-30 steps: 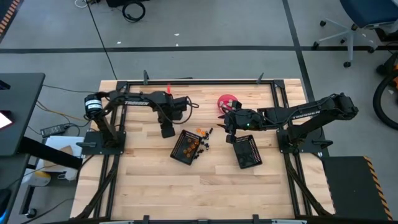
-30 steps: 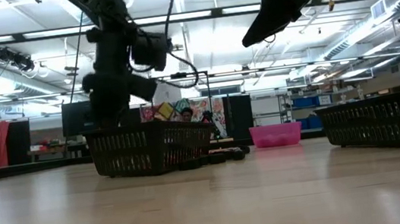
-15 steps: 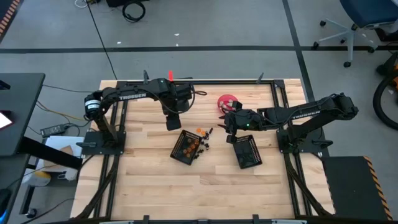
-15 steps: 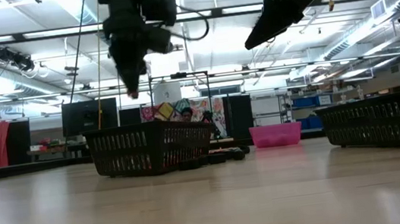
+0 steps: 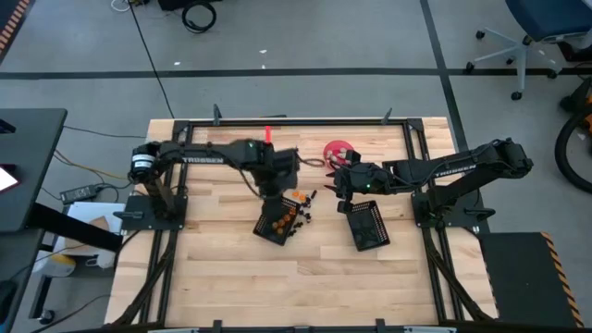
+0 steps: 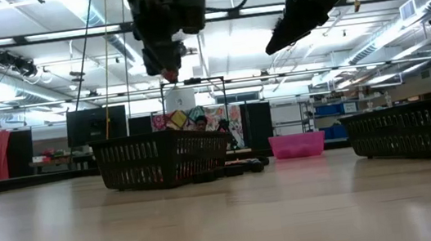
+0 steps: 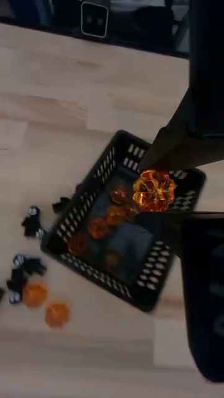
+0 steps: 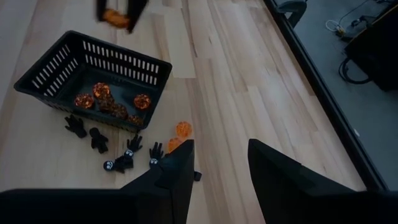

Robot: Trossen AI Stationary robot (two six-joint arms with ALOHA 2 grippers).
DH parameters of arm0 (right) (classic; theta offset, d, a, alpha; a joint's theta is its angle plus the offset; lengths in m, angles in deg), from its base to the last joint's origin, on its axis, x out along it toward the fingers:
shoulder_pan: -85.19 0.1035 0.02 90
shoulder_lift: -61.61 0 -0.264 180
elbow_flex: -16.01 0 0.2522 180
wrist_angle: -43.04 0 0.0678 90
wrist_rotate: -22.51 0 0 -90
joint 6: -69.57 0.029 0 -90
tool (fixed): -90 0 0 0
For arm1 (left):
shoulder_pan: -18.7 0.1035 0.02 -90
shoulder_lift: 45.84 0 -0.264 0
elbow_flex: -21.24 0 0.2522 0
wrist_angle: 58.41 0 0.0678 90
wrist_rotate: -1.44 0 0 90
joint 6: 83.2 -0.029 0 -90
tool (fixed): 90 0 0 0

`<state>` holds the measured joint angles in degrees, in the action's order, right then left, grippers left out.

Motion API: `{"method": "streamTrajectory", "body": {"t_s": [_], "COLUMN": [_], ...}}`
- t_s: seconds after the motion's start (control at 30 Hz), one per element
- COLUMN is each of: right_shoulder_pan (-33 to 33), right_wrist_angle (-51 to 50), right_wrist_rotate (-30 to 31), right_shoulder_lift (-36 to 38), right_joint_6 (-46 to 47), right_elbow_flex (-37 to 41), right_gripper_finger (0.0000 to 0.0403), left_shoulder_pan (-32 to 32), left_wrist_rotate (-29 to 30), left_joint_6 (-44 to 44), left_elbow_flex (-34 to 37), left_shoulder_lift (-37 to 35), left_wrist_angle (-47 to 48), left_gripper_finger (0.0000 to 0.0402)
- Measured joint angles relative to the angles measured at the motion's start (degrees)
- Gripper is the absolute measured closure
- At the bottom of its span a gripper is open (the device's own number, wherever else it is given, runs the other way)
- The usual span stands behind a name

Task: Sort Halloween decoration
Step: Put the orange pumpkin toy into the left black bin

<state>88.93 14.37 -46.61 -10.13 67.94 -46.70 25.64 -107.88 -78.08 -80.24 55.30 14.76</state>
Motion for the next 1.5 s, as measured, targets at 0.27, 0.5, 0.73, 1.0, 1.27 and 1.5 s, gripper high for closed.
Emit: {"method": "streamTrajectory", "body": {"t_s": [0.27, 0.5, 0.73, 1.0, 1.27, 1.5], "right_shoulder_pan": [-0.01, 0.41, 0.81, 0.82, 0.66, -3.57], "right_wrist_angle": [-0.23, -1.39, -1.83, -6.79, -7.86, 4.32], "right_wrist_rotate": [0.00, 0.00, 0.44, 1.94, 3.09, 1.53], "right_shoulder_lift": [0.00, 0.02, 0.02, 0.27, 4.43, 9.83], "right_joint_6": [0.38, 1.58, 1.65, 1.97, 1.89, -1.72], "right_elbow_flex": [0.00, 0.00, 0.00, 0.00, 3.33, 10.26], "right_gripper_finger": [0.0247, 0.0247, 0.0247, 0.0247, 0.0247, 0.0247], "left_shoulder_pan": [-4.86, -5.20, -4.38, 1.98, 7.50, 9.25], "left_wrist_rotate": [7.02, 7.77, 11.50, 11.77, 11.26, 11.15], "left_joint_6": [1.36, 0.78, -0.47, 2.47, 3.76, 7.64], "left_elbow_flex": [0.04, -0.02, -3.17, -3.87, -3.80, -3.84], "left_shoulder_lift": [6.63, 8.61, 7.91, 7.93, 10.18, 14.91], "left_wrist_angle": [0.47, 1.22, 4.60, -0.93, -7.19, -8.00], "left_gripper_finger": [0.0313, 0.0232, 0.0221, 0.0229, 0.0230, 0.0230]}}
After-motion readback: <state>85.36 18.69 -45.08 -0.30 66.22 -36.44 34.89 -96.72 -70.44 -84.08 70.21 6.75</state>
